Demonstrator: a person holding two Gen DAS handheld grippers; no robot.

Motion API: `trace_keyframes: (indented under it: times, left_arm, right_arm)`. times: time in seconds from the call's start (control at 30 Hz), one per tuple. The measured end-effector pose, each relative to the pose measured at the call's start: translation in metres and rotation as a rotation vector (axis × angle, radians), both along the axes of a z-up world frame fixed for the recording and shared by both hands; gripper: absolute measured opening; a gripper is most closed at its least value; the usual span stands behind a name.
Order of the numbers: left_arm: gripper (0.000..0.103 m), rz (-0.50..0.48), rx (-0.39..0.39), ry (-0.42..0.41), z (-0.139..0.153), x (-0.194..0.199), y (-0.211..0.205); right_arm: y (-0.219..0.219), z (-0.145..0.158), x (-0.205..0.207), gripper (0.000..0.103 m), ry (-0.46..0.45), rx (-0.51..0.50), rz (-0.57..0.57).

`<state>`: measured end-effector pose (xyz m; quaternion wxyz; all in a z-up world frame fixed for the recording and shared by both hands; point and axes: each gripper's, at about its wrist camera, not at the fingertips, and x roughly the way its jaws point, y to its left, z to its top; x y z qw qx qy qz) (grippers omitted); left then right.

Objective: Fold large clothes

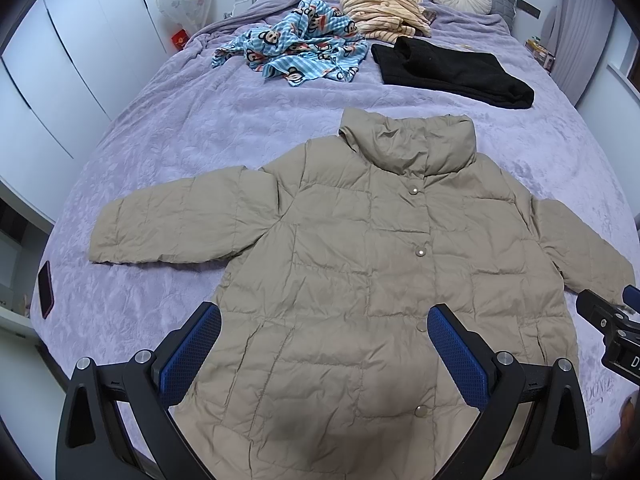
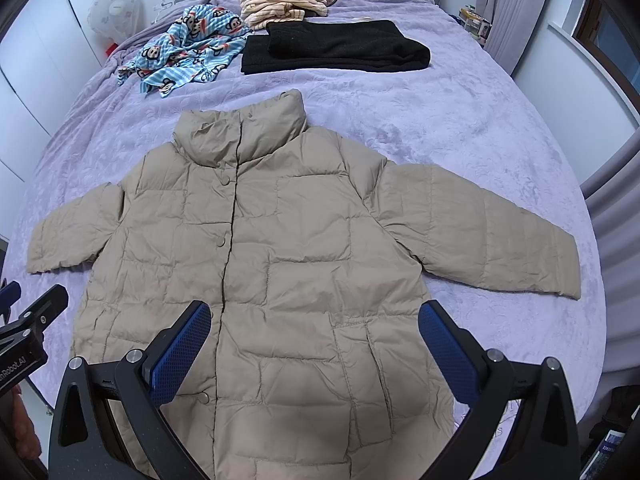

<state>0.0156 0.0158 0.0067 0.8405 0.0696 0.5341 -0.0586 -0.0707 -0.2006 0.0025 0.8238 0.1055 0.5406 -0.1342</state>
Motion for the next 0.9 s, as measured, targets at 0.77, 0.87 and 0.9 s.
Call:
trace_keyframes:
  times: [0.77, 0.87, 0.9]
  left_arm:
    - [0.103, 0.092, -0.233, 0.126, -0.083, 0.06, 0.121]
    - [0.103, 0.184, -0.287, 0.137, -0.113, 0.083, 0.169]
    - [0.103, 0.222, -0.323, 0.135, -0.124, 0.089, 0.187]
  right_arm:
    - [0.061, -0.042, 0.03, 0.103, -0.041, 0.205, 0.011]
    - [0.093, -0.066, 0.046, 0.103, 0.058, 0.267, 0.058]
    - [0.103, -0.074, 0.05, 0.103, 0.074, 0.282, 0.06]
